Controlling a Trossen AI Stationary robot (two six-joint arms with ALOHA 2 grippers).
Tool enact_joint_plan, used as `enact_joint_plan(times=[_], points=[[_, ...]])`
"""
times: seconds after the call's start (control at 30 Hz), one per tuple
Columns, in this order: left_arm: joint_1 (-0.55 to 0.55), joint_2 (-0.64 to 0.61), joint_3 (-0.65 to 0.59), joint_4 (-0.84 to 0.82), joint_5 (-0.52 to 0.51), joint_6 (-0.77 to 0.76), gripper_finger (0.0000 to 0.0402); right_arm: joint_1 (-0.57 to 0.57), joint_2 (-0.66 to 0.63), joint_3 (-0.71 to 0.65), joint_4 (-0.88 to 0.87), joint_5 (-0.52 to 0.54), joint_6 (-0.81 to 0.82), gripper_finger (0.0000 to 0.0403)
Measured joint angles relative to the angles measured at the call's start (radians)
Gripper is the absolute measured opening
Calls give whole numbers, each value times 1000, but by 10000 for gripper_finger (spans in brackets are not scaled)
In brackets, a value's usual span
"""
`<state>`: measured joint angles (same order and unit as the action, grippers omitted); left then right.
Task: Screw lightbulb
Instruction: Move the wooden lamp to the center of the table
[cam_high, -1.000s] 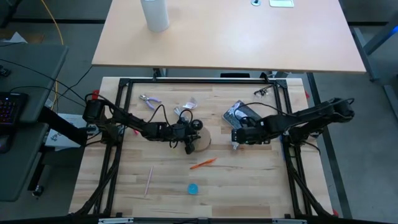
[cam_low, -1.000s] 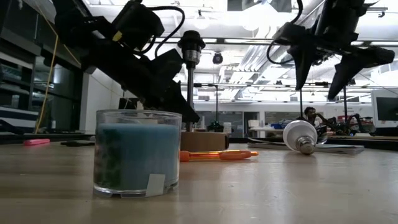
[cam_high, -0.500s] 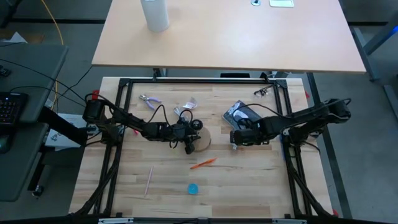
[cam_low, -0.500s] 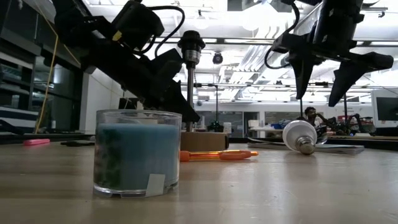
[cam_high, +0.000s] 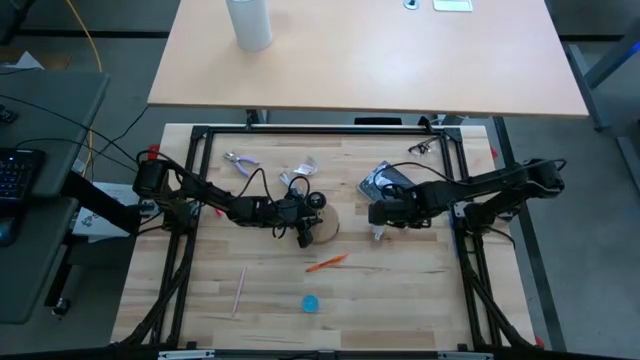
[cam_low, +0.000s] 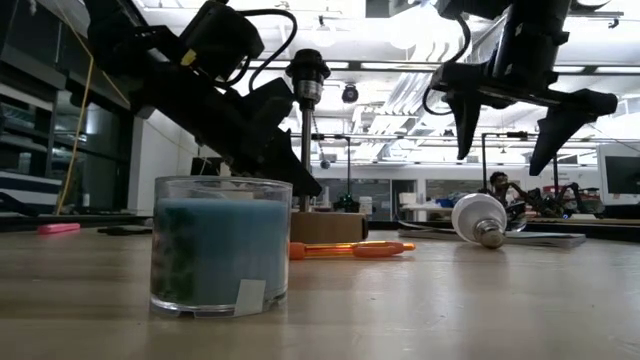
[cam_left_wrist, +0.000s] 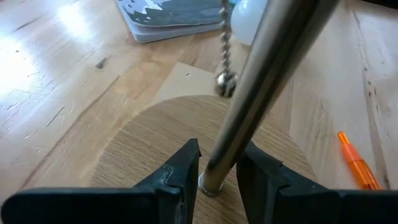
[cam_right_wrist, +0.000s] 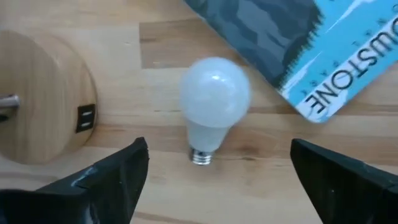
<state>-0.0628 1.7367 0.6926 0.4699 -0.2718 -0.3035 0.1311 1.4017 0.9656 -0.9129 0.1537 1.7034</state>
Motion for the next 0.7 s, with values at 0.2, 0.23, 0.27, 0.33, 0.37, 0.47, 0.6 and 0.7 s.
enact_joint_plan(times=[0.2, 0.23, 0.27, 0.33, 0.37, 0.47, 0.6, 0.7], points=[[0, 0, 0, 0, 0, 0, 92, 44, 20, 0, 49, 36, 21, 385], [0, 0, 0, 0, 0, 0, 92, 45, 29, 0, 59, 37, 16, 385], [0, 0, 0, 0, 0, 0, 92, 43, 39, 0, 80, 37, 1, 385], [0, 0, 0, 0, 0, -7, 92, 40, 52, 0, 132, 29, -12, 385], [0, 0, 0, 0, 0, -9, 92, 39, 58, 0, 142, 25, -26, 385], [0, 0, 0, 0, 0, -8, 92, 31, 85, 1, 88, 12, 23, 385], [0, 0, 0, 0, 0, -8, 92, 20, 109, 0, 12, 6, 95, 385], [0, 0, 0, 0, 0, -9, 92, 19, 114, 0, 16, 11, 103, 385]])
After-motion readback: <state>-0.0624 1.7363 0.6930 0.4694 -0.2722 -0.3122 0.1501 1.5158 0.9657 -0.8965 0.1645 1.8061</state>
